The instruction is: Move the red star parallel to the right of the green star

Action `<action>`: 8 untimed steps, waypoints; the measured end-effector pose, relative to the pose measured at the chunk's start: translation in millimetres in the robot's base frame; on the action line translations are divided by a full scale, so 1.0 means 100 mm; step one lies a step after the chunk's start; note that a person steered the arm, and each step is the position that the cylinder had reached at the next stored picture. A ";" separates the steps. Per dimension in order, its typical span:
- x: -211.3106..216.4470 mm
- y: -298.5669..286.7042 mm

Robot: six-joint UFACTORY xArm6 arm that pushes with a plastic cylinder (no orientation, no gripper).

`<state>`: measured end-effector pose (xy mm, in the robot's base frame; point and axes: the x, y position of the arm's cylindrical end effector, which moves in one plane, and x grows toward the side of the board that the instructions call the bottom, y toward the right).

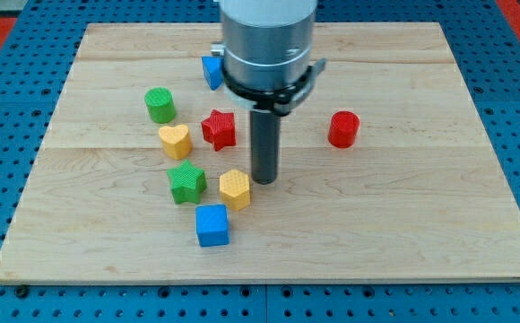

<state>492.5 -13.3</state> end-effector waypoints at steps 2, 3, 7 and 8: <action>-0.27 0.40; -0.80 0.46; -0.70 -0.35; -0.88 -0.15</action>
<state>404.4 -28.4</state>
